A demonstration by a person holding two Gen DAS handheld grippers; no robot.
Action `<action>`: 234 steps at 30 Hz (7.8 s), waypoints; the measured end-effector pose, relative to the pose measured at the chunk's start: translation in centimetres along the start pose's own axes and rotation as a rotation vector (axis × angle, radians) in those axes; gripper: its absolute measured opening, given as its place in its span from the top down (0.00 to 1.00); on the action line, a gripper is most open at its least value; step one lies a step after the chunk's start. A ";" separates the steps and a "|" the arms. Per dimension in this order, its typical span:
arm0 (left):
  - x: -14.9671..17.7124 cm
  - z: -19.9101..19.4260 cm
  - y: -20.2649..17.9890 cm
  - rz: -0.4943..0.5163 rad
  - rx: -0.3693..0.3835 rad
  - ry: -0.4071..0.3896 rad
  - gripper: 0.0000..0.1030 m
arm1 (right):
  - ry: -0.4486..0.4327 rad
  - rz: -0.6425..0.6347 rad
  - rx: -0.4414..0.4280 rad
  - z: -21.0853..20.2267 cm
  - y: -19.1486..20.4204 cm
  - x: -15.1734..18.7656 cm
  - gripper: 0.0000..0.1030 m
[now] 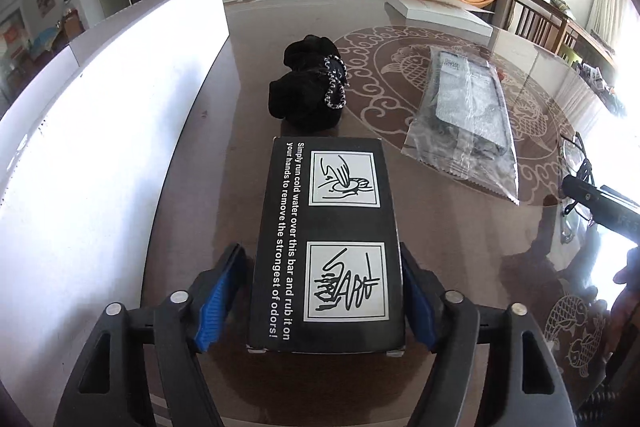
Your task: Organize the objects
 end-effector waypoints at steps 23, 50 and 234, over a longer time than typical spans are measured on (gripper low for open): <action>0.2 1.1 0.4 -0.036 0.005 -0.002 0.00 | 0.000 -0.003 0.002 0.1 0.2 0.1 0.00; 0.2 1.1 0.5 -0.037 0.004 -0.002 0.00 | 0.004 -0.009 0.007 0.1 0.1 0.2 0.00; 0.0 1.0 -3.5 0.047 0.085 -0.009 0.00 | 0.012 0.024 0.116 -4.4 -0.7 4.0 0.00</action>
Point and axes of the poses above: each gripper's, at about its wrist camera, not at the fingertips, and z roughly the way its jaws point, y to its left, x to its underside, the point moved 10 cm from there along z, roughly the way its jaws point, and after that the axes turned 10 degrees about -y, right-handed, at the moved point
